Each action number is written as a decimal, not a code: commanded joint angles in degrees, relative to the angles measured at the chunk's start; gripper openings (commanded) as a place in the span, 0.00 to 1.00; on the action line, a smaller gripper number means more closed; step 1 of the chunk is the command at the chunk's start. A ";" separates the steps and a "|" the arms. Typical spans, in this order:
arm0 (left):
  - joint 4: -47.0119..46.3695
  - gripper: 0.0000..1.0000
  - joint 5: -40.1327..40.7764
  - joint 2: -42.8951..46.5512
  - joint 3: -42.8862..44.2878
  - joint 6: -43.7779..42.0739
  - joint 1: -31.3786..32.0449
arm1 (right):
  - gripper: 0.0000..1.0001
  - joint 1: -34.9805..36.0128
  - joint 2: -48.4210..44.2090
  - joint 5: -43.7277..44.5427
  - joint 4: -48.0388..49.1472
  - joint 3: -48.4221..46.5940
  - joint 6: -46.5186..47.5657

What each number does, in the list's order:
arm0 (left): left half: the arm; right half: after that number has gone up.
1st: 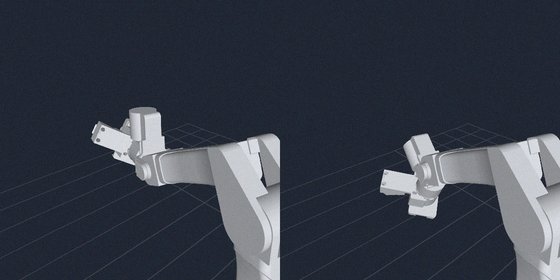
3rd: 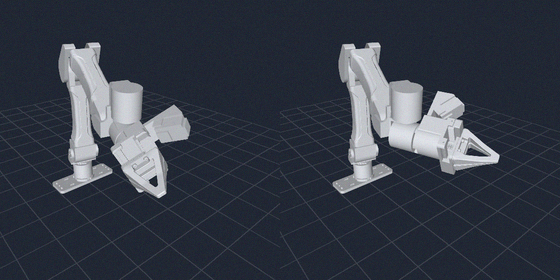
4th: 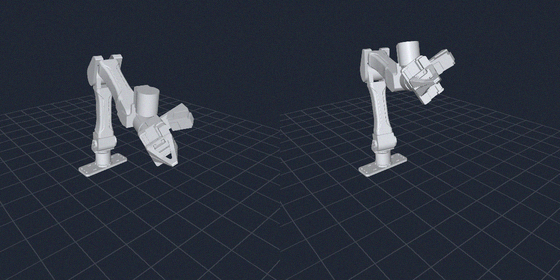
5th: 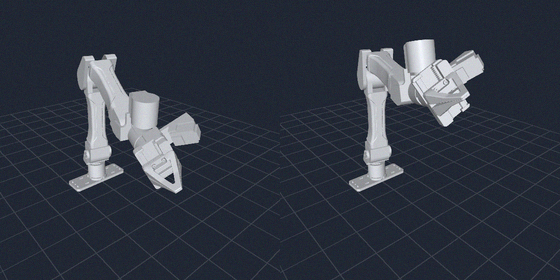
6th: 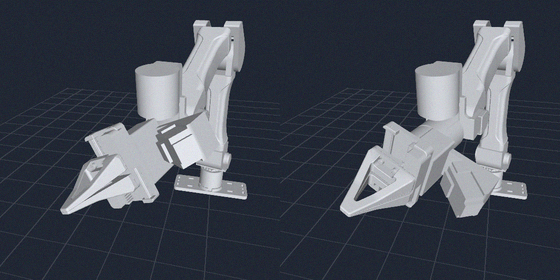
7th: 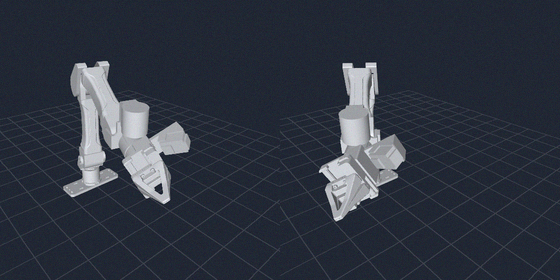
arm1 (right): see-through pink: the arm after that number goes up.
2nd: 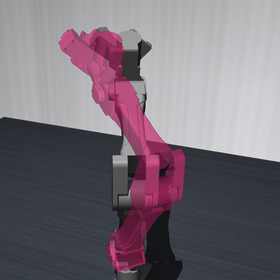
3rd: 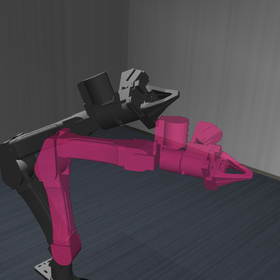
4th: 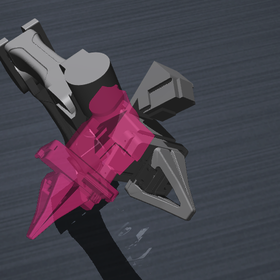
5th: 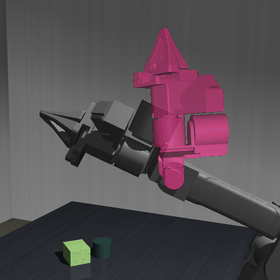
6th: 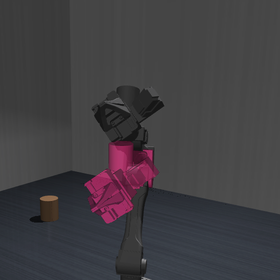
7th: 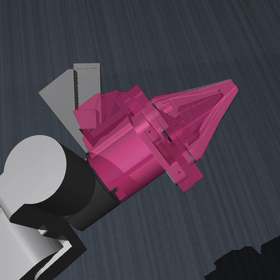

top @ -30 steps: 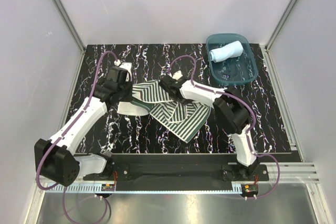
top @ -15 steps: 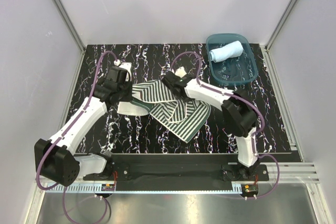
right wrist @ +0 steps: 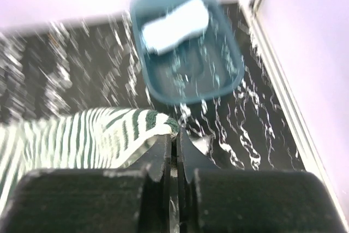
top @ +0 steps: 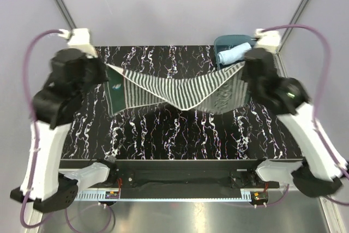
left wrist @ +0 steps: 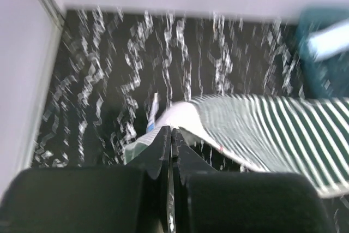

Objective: Roll the towels
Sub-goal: Flatten the towel

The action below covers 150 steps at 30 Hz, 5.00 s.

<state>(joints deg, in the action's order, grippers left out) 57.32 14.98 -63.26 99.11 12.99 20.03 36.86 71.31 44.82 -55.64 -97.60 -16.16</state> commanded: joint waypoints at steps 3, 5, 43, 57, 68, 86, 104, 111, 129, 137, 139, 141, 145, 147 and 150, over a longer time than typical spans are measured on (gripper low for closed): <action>9.74 0.00 5.41 7.16 9.96 -3.15 -0.26 | 0.00 0.14 -12.23 -1.38 -3.08 -2.51 -0.45; 7.90 0.00 4.88 10.25 8.39 -3.33 -0.26 | 0.00 0.14 -16.96 -2.27 -2.73 -1.81 -0.54; -16.98 0.00 3.38 -25.40 -17.31 -4.47 -21.16 | 0.00 -14.10 53.11 -29.45 8.01 -15.76 -3.00; -15.83 0.00 6.72 -50.10 2.64 -6.92 -25.39 | 0.00 -17.26 70.46 -26.45 -1.49 -37.05 -1.06; -13.29 0.00 12.61 -65.65 21.18 -11.94 -25.74 | 0.57 -19.02 73.80 -23.46 -3.69 -40.56 -0.98; -11.45 0.99 16.76 -48.38 7.42 -0.62 -31.81 | 0.94 -18.76 51.84 -26.35 -0.10 -28.73 -1.94; -35.69 0.94 -34.58 -19.35 -48.30 21.45 -36.98 | 0.22 -18.67 45.41 -59.06 17.67 4.26 -8.80; -37.73 0.94 -41.36 -20.41 -56.48 22.78 -51.74 | 0.34 -18.76 46.20 -55.80 16.70 7.68 -6.95; -21.39 0.99 -16.48 4.64 -53.93 21.54 -56.85 | 0.40 -18.76 36.90 -54.40 15.74 12.61 -5.81; -23.74 0.92 -19.29 5.26 -61.32 21.81 -67.22 | 0.43 -18.76 29.16 -55.19 14.33 17.44 -5.98; -23.75 0.91 -19.81 2.98 -61.05 21.90 -67.93 | 0.43 -18.67 27.84 -55.89 14.33 18.49 -6.16; -25.50 0.90 -20.78 1.40 -61.93 22.95 -68.54 | 0.42 -18.76 27.13 -56.68 14.33 18.94 -6.42; -29.45 0.84 -21.31 -0.98 -64.48 24.01 -68.64 | 0.42 -18.76 26.25 -56.77 14.42 19.99 -6.78; -31.73 0.77 -21.66 -2.12 -65.96 24.62 -68.64 | 0.41 -18.76 26.25 -56.95 14.42 20.17 -6.95; -35.42 0.74 -22.36 -3.18 -67.38 26.73 -68.55 | 0.41 -18.76 25.99 -57.38 15.11 20.96 -7.22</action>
<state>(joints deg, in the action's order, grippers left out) 28.58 -5.96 -65.65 32.77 37.28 -48.29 17.93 100.12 -11.31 -40.82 -77.08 -22.94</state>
